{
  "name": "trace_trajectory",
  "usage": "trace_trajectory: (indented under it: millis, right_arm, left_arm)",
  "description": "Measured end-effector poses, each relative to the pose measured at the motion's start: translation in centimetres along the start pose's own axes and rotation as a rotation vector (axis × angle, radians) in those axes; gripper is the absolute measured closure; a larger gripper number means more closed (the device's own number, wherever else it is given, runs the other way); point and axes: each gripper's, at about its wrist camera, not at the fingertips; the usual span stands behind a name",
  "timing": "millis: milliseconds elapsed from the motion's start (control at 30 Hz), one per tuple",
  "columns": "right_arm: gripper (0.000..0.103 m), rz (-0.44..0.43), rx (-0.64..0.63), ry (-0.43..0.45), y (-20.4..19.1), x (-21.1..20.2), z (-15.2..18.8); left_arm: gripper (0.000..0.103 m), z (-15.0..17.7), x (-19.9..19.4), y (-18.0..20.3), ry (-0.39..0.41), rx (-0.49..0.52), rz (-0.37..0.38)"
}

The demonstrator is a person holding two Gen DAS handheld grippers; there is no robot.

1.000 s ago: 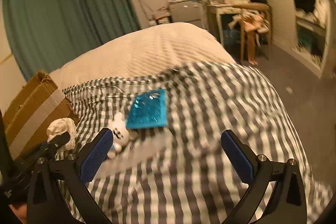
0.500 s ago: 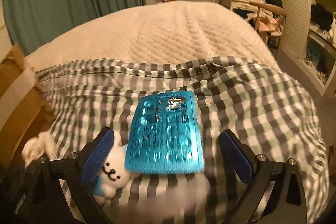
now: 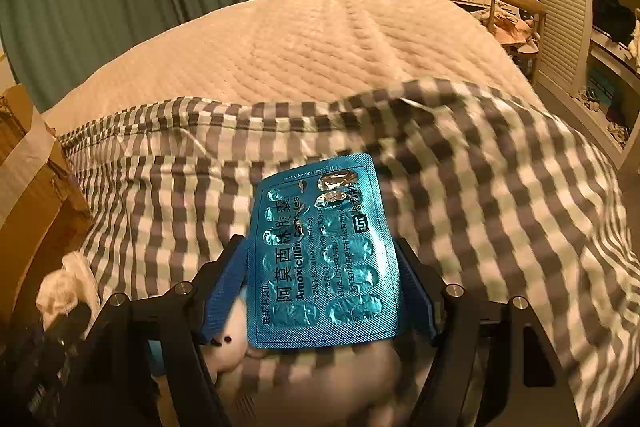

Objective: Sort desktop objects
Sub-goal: 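Grasp the white lace cloth with the left tool while the right tool grasps the blue blister pack, then drop the lace cloth into the box with the left tool while the right tool drops the blister pack there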

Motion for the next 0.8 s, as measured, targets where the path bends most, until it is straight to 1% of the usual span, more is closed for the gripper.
trace_trajectory:
  millis: [67,133,233,300,367,467,533,600,667,733,800]
  right_arm:
    - [0.033,0.005,-0.003,-0.016,0.5,-0.5,0.2]
    - [0.034,0.027,-0.02,-0.029,1.0,-1.3,0.2]
    - [0.035,0.032,-0.018,-0.036,1.7,-3.3,0.2]
    - [0.035,0.031,0.002,-0.033,2.4,-5.1,0.3]
    - [0.035,0.001,0.049,-0.035,3.2,-7.4,0.7]
    - [0.035,-0.029,0.076,-0.044,4.0,-11.4,2.4]
    - [0.035,-0.027,0.075,-0.047,4.4,-14.0,3.9]
    - [0.035,-0.071,0.105,-0.056,4.7,-16.6,5.4]
    - [0.035,-0.125,0.136,-0.052,4.6,-19.1,5.8]
    - [0.035,-0.171,0.134,-0.012,3.5,-21.9,5.0]
    - [0.035,-0.223,0.112,0.039,1.6,-25.3,3.5]
  left_arm:
    - [0.084,0.0,-0.4,0.0,-0.015,-0.004,0.003]
    - [0.084,0.1,-1.2,0.2,-0.033,0.008,-0.004]
    - [0.084,0.5,-2.8,0.8,-0.038,0.035,0.0]
    - [0.084,0.7,-4.1,1.1,-0.037,0.041,0.012]
    - [0.084,0.9,-5.8,1.6,-0.037,0.053,0.028]
    - [0.084,0.9,-8.8,2.6,-0.02,0.115,0.068]
    - [0.084,0.7,-11.2,3.0,-0.004,0.151,0.094]
    - [0.084,0.0,-13.4,3.1,0.014,0.16,0.129]
    - [0.084,-1.3,-15.3,2.9,0.032,0.149,0.156]
    - [0.084,-2.7,-17.3,2.9,0.056,0.151,0.175]
    - [0.084,-4.4,-19.5,2.7,0.077,0.182,0.178]
Point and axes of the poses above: each gripper's, at about its wrist camera, not at the fingertips, and x roughly the way its jaws point, y to its right, z to its underside, and after that the axes turned 8 degrees about z, right-handed
